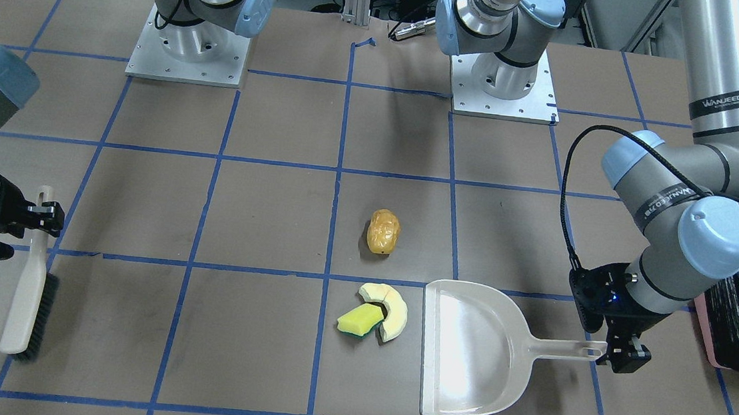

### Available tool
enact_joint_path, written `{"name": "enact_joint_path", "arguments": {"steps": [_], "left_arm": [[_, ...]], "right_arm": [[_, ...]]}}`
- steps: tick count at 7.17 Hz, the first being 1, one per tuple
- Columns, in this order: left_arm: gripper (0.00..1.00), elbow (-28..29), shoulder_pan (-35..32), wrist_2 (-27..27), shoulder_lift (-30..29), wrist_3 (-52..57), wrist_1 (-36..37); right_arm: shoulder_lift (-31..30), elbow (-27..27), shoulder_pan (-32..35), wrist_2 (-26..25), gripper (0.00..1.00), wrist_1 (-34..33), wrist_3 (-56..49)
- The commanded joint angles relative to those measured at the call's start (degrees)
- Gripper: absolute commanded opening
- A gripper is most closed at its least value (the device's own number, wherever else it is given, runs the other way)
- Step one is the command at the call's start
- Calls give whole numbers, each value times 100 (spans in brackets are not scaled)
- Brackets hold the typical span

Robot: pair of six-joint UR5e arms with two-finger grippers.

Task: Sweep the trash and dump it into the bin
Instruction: 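Lift the white brush with the right gripper, holding the dustpan with the left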

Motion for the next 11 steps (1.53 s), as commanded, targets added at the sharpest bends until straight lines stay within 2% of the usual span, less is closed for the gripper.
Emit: {"name": "enact_joint_path", "arguments": {"steps": [1, 2, 4, 6, 7, 9, 10, 11], "left_arm": [[94, 71, 1, -1, -117, 224, 36], [94, 62, -17, -19, -222, 250, 393], [94, 106, -34, -36, -293, 215, 423], [94, 71, -26, -28, -372, 206, 405], [85, 71, -34, -19, -398, 154, 405], [35, 115, -34, -19, -399, 215, 414], [22, 115, -34, -36, -399, 180, 414], [7, 115, -34, -37, -399, 232, 405]], "right_arm": [[-6, 34, 0, -1, 54, 5, 7], [-6, 34, 0, -1, 54, 22, 7], [-15, 34, 0, 16, 0, 66, 34], [-59, 16, 0, -10, 0, 171, 86], [-94, -71, 17, -10, 0, 337, 147], [-251, -150, 427, 104, 0, 723, 1050], [-357, -151, 891, 95, 0, 760, 1488], [-436, -151, 1435, 130, 0, 856, 2354]]}}
